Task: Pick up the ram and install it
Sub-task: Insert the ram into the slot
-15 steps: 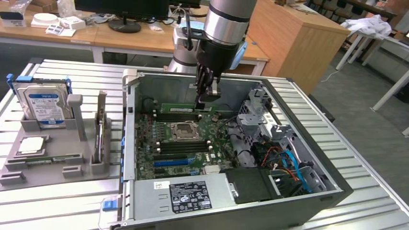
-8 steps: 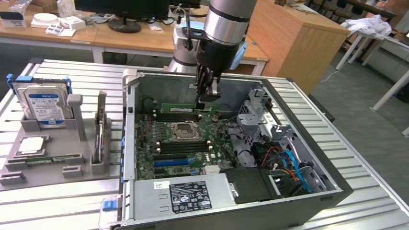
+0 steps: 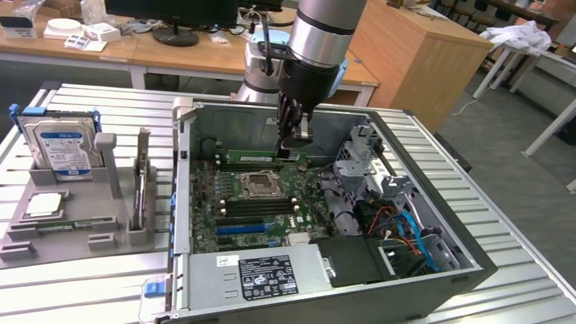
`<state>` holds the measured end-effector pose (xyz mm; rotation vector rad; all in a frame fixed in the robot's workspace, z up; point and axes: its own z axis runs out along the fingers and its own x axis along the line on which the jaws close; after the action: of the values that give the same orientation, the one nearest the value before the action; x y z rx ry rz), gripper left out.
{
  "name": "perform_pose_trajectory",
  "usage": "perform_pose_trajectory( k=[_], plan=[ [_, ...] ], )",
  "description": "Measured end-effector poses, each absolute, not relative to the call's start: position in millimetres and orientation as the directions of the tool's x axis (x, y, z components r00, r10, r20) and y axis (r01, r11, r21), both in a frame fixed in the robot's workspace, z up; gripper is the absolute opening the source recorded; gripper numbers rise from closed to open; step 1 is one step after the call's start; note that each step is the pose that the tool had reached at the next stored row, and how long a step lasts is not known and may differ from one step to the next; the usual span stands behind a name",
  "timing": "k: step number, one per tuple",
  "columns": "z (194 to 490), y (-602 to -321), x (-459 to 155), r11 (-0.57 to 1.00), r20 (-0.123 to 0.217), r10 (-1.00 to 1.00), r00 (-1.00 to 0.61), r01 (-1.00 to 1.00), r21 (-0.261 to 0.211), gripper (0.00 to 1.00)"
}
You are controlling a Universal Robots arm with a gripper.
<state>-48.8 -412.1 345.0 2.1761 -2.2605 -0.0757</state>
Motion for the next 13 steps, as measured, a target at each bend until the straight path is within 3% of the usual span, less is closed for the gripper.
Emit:
perform_pose_trajectory(
  k=[13],
  plan=[
    [339.5,-412.1,-48.8,0.037,-0.031,-0.999,-0.039,-0.999,0.037,0.12]
  ],
)
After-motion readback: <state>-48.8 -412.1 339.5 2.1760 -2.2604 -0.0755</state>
